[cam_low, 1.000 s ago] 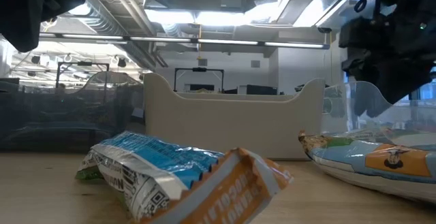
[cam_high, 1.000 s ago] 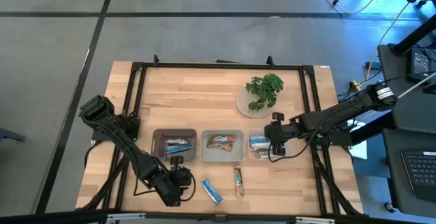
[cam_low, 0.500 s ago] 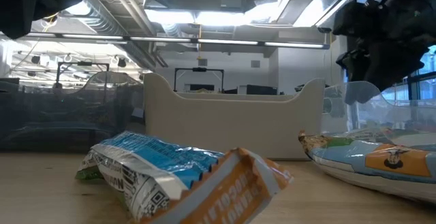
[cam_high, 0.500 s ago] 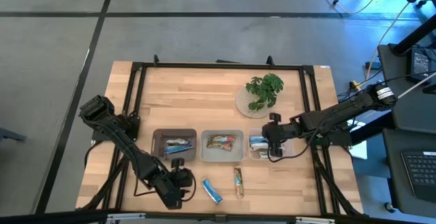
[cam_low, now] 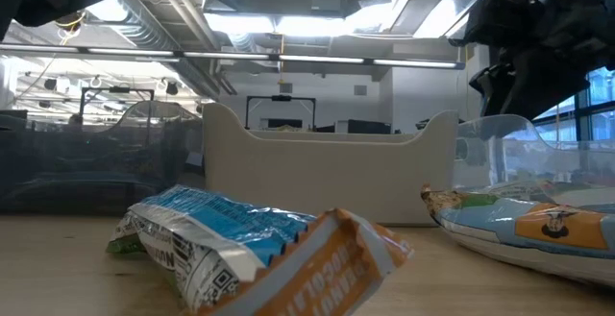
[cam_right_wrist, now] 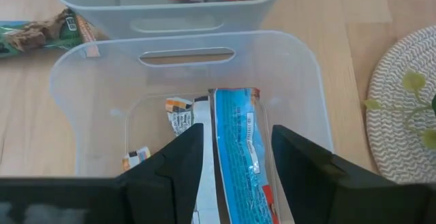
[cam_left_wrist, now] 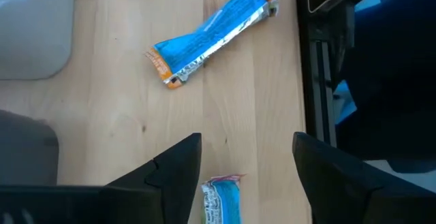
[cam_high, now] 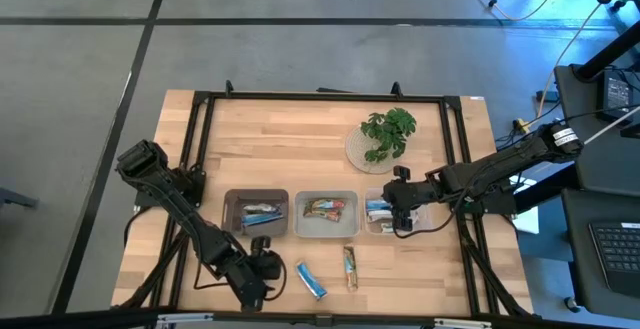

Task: Pick and place Granola Bars by type
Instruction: Put the red granola bar into the gray bin

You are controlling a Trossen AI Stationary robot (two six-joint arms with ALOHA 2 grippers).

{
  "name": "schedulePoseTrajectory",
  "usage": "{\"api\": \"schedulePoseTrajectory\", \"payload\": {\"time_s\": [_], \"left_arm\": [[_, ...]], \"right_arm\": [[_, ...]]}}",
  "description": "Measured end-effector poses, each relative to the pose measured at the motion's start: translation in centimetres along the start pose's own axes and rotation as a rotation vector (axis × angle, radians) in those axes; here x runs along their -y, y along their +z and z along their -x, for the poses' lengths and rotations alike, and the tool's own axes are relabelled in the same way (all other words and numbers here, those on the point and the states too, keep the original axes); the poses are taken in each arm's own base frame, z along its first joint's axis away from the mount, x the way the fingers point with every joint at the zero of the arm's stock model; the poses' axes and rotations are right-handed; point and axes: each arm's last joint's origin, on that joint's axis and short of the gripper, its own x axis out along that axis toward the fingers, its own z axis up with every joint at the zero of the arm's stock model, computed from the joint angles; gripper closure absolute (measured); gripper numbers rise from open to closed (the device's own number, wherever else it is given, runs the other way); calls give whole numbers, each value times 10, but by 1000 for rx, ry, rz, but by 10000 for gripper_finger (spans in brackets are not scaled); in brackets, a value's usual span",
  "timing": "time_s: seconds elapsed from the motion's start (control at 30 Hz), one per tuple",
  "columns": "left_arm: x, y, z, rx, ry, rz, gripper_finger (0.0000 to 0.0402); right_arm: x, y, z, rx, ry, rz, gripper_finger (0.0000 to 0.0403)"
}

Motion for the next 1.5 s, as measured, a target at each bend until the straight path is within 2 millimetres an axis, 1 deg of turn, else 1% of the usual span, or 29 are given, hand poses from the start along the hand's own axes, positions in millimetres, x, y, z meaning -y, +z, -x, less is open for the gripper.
{"api": "schedulePoseTrajectory", "payload": {"time_s": [0.23,0.43,0.53,0.73,0.83,1.07,1.2,1.4,1.5], "left_arm": [[0,0,0,0,-1,102,182],[0,1,0,8,7,39,178],[-1,1,0,26,24,47,178],[2,2,0,48,13,21,160],[2,1,0,45,13,60,152],[2,1,0,46,12,141,150],[2,1,0,44,9,180,135],[-3,-12,-6,-26,5,267,107],[4,-19,-4,-52,-18,321,105]], "right_arm": [[0,0,0,-2,-1,2,225],[0,0,0,-3,-1,4,225],[0,0,0,-3,-1,4,225],[0,0,0,-3,-1,4,225],[0,0,0,-4,-1,4,225],[0,0,0,-4,-1,4,225],[0,0,0,-4,-1,4,225],[0,0,0,-4,-1,4,225],[0,0,0,-4,-1,4,225]]}}
